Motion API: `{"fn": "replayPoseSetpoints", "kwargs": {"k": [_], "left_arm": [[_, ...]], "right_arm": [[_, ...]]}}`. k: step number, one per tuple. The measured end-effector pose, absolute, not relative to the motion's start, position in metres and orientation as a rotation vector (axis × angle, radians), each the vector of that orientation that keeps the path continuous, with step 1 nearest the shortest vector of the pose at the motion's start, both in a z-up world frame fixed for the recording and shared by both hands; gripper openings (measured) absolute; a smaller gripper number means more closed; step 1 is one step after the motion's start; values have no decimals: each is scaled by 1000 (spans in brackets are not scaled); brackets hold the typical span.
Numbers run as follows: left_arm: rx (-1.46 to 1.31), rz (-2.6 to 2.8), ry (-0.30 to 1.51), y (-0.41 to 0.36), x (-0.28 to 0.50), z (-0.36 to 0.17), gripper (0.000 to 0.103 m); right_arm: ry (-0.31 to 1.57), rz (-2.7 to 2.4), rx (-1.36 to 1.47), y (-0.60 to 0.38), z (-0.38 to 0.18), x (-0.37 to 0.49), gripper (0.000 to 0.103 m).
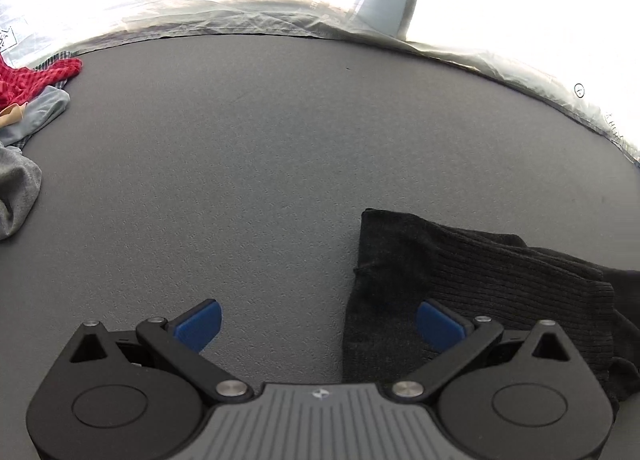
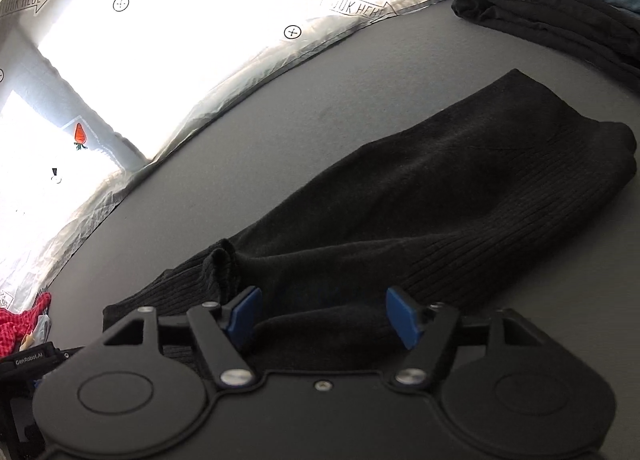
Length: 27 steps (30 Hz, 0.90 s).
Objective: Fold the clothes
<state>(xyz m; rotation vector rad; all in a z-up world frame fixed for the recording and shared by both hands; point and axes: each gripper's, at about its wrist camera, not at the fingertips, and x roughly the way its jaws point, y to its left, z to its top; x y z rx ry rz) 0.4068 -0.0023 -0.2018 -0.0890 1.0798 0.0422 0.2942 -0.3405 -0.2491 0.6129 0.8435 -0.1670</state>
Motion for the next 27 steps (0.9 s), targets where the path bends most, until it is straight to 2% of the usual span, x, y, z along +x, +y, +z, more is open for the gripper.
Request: {"fn": "replayPoseSetpoints", "kwargs": {"k": [7, 17, 21, 27], "left_arm": [[14, -67, 1048, -50, 402, -191, 103], [240, -110, 1136, -138, 415, -234, 103], [364, -104, 1105, -164, 413, -243, 103], [407, -62, 1125, -178, 419, -243, 103]], "right_arm": [[727, -397, 697, -417, -247, 239, 74], [708, -491, 663, -481, -266, 250, 74], [673, -498, 688, -492, -273, 258, 73], [655, -505, 736, -496, -279, 270, 60]]}}
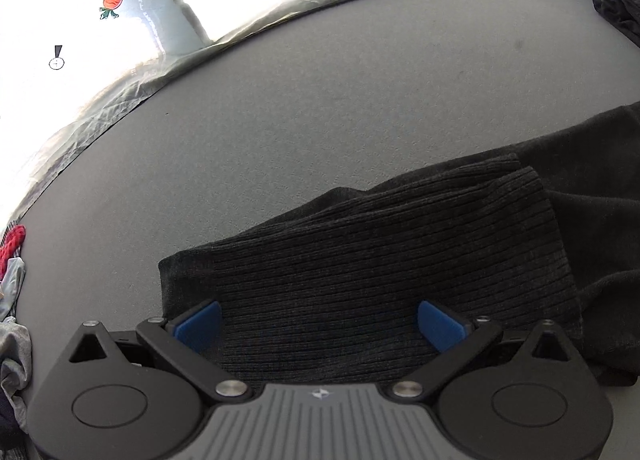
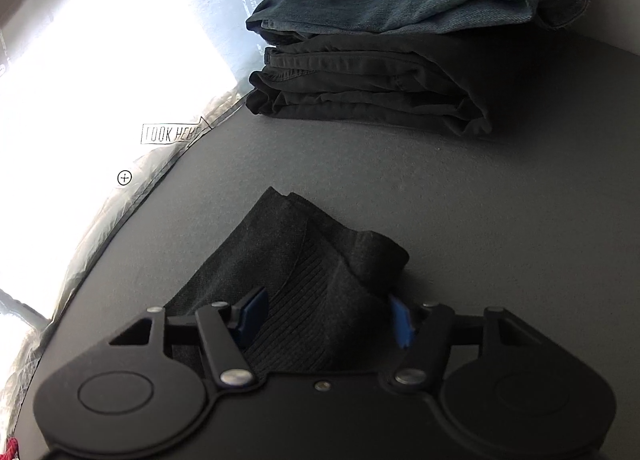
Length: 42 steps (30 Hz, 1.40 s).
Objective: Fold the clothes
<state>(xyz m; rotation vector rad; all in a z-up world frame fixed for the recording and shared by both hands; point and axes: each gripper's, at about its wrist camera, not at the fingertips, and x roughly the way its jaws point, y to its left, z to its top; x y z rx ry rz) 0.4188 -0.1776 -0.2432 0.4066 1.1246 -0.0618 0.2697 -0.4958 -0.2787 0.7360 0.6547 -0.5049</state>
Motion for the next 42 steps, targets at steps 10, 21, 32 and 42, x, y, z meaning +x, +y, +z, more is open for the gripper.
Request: {"fn": "replayPoseSetpoints", "kwargs": {"k": [10, 21, 32, 42], "left_arm": [[173, -84, 1245, -148, 437, -249, 103], [177, -196, 1226, -140, 440, -256, 103], [179, -240, 1177, -135, 434, -255, 103], [137, -196, 1134, -64, 409, -237, 103]], "right_arm": [[491, -464, 1252, -539, -306, 240, 12], [180, -143, 1939, -479, -320, 235, 11], [398, 95, 1975, -346, -287, 271, 11], [591, 176, 1940, -247, -287, 298, 11]]}}
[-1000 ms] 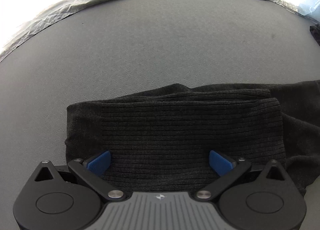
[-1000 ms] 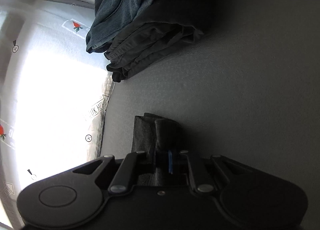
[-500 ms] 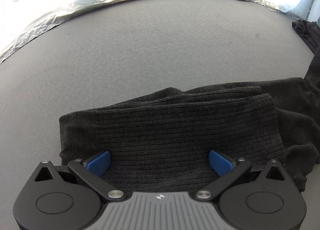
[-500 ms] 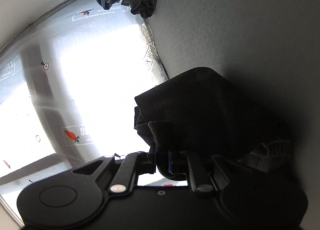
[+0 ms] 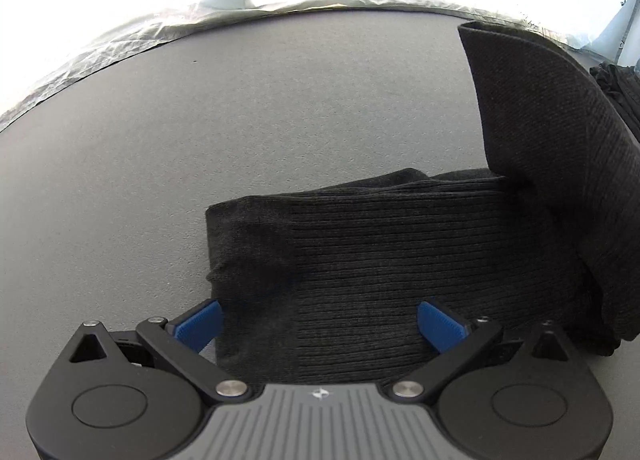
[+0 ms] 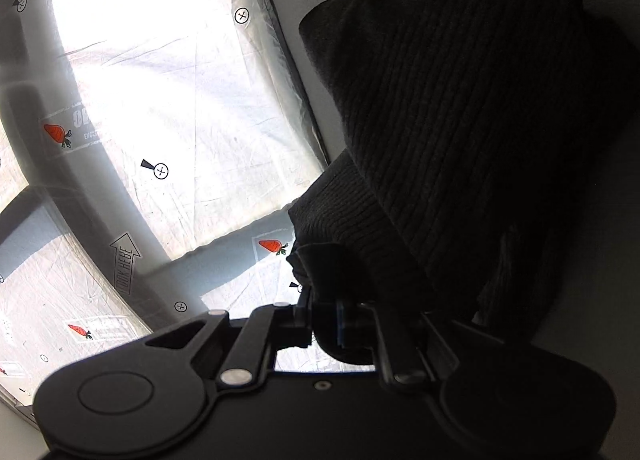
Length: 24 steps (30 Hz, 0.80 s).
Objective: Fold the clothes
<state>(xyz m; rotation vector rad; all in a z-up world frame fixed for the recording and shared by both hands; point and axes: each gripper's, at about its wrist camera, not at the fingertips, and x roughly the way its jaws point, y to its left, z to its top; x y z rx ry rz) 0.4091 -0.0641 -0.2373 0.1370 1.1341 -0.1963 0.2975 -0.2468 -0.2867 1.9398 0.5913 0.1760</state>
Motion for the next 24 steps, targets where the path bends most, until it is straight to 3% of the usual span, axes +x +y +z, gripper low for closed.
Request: {"fn": "replayPoseSetpoints", "kwargs": {"k": [11, 20, 24], "left_arm": [[169, -123, 1117, 27, 391, -241, 103], [175, -133, 1150, 39, 398, -254, 103], [174, -139, 1159, 36, 397, -257, 103]], "right_arm": [[745, 210, 1901, -160, -301, 326, 11], [870, 135, 1872, -139, -314, 353, 16], [866, 168, 1899, -137, -309, 362, 33]]}}
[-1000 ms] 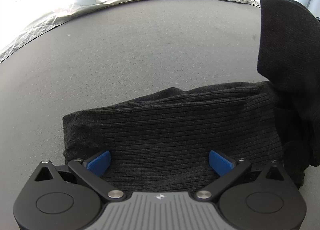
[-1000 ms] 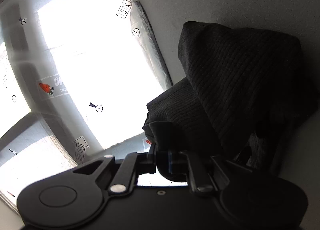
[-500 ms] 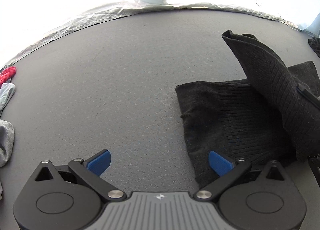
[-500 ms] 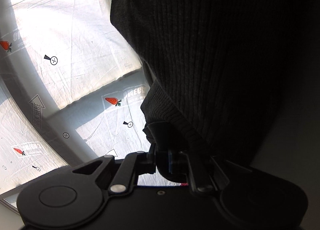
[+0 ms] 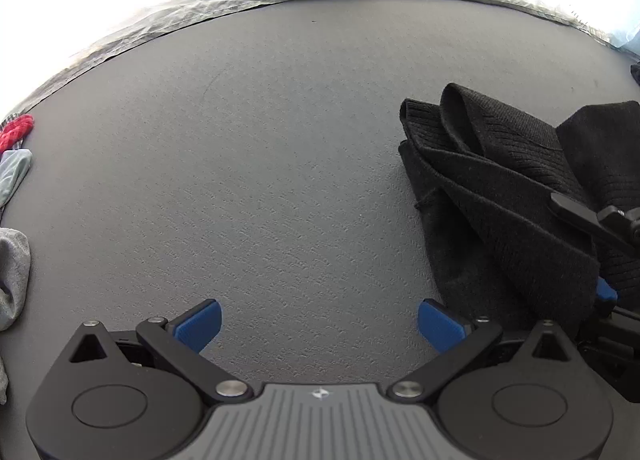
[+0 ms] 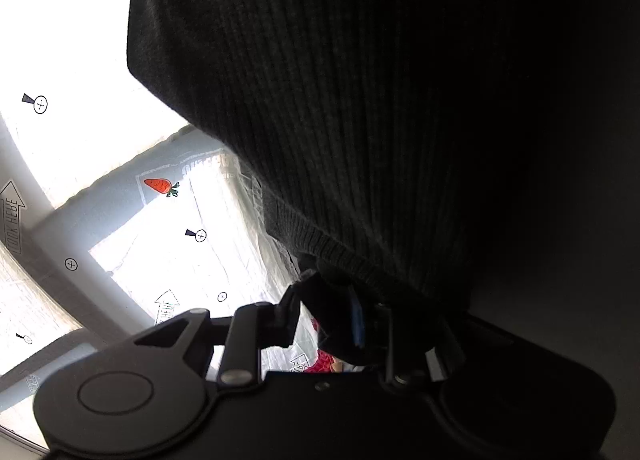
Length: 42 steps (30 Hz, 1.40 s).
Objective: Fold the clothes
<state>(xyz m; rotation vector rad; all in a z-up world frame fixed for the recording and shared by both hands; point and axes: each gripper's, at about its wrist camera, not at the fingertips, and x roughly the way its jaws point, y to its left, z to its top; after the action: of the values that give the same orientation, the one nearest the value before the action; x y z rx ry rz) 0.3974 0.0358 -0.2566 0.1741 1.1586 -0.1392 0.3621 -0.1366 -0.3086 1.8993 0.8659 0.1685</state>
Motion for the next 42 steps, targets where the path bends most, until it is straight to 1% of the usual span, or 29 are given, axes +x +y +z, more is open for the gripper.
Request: {"fn": "replayPoseSetpoints", "kwargs": {"k": [1, 3, 7, 10, 14, 19, 23, 24, 27, 29, 31, 33, 35, 37, 38, 40, 42], "left_arm": [[176, -141, 1160, 35, 397, -257, 103], [182, -138, 1164, 34, 395, -258, 103], [181, -139, 1159, 33, 393, -256, 103], [162, -164, 1146, 33, 390, -249, 103], [156, -209, 1113, 32, 382, -235, 103], [112, -266, 1059, 36, 380, -210, 103], [5, -288, 1021, 33, 384, -195, 103], [-12, -291, 1010, 31, 387, -193, 103], [-5, -286, 997, 18, 399, -194, 103], [23, -272, 1010, 10, 413, -200, 103], [35, -268, 1029, 4, 426, -207, 103], [25, -273, 1045, 1, 441, -214, 103], [7, -277, 1058, -4, 455, -222, 103], [-14, -276, 1073, -9, 467, -230, 101], [-25, -273, 1084, -12, 472, -234, 98], [-37, -259, 1117, -16, 480, -240, 89], [-67, -257, 1113, -17, 481, -241, 73]], "right_arm": [[860, 192, 1912, -135, -307, 365, 40], [875, 227, 1903, -132, -302, 371, 43], [904, 264, 1851, -126, -290, 383, 43], [886, 255, 1798, -134, -274, 387, 43], [832, 215, 1601, -157, -235, 384, 43], [704, 116, 1394, -199, -185, 375, 43], [687, -27, 1136, -228, -148, 370, 44], [694, -55, 1073, -231, -142, 369, 46], [748, -153, 841, -229, -142, 386, 50], [812, -198, 673, -237, -177, 373, 51], [848, -188, 589, -258, -196, 361, 51], [861, -149, 565, -268, -201, 345, 50], [870, -112, 566, -267, -206, 350, 52], [886, -99, 570, -268, -211, 355, 58], [896, -96, 573, -268, -214, 359, 59], [903, -82, 590, -267, -216, 368, 60], [918, -71, 597, -268, -222, 374, 59]]}}
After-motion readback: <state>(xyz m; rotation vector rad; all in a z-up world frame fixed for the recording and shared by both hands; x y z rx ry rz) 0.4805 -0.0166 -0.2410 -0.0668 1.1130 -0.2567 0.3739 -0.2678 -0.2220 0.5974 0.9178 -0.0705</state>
